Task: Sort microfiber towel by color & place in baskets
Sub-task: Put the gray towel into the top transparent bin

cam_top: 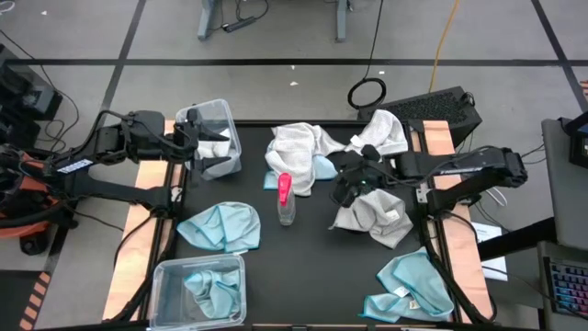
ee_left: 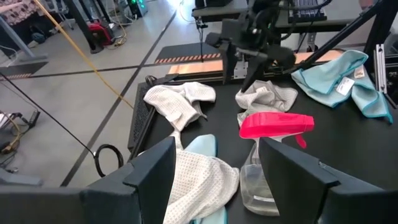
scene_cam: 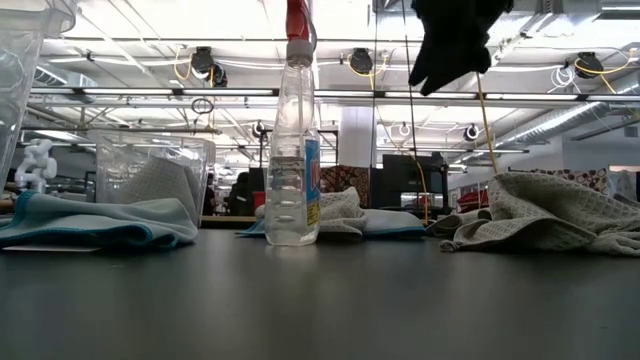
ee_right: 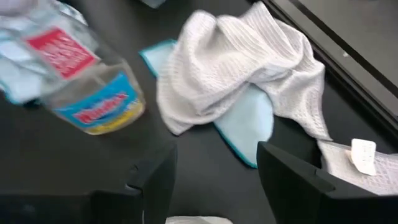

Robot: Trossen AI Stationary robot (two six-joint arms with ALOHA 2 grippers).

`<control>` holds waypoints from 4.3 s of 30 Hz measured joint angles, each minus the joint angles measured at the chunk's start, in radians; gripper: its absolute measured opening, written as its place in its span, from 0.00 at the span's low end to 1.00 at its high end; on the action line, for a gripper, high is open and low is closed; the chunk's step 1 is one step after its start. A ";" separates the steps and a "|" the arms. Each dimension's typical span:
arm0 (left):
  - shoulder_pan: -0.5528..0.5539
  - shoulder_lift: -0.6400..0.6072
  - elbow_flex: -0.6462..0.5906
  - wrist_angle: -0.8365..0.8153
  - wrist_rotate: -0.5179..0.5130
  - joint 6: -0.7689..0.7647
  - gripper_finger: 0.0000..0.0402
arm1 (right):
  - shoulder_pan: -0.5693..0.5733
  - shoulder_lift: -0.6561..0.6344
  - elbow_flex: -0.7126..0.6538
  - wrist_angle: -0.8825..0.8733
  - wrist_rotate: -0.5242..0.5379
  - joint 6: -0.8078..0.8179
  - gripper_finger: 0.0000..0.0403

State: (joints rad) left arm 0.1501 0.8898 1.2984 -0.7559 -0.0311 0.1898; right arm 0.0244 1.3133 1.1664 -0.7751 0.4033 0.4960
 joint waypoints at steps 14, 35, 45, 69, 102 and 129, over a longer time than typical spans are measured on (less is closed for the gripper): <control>0.000 0.003 0.000 -0.018 0.029 -0.053 0.58 | -0.125 0.147 0.000 0.280 -0.223 -0.180 0.53; 0.000 0.055 0.000 -0.034 0.029 -0.057 0.58 | -0.390 0.470 0.000 0.492 -0.406 -0.108 0.53; 0.000 0.112 0.000 -0.036 0.029 -0.052 0.58 | -0.421 0.540 0.000 0.620 -0.453 -0.096 0.36; 0.137 0.288 0.000 0.251 0.041 -0.025 0.62 | -0.422 0.252 0.422 0.478 -0.622 -0.300 0.00; 0.235 0.452 0.063 0.503 0.144 0.033 0.05 | -0.350 0.293 0.674 0.210 -0.642 -0.362 0.06; 0.591 0.288 0.306 -0.467 -0.127 0.205 0.04 | -0.316 0.274 0.672 -0.227 -0.637 -0.397 0.58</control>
State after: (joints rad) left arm 0.7409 1.1782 1.6040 -1.2230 -0.1579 0.3950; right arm -0.2911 1.5878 1.8381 -1.0017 -0.2336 0.0986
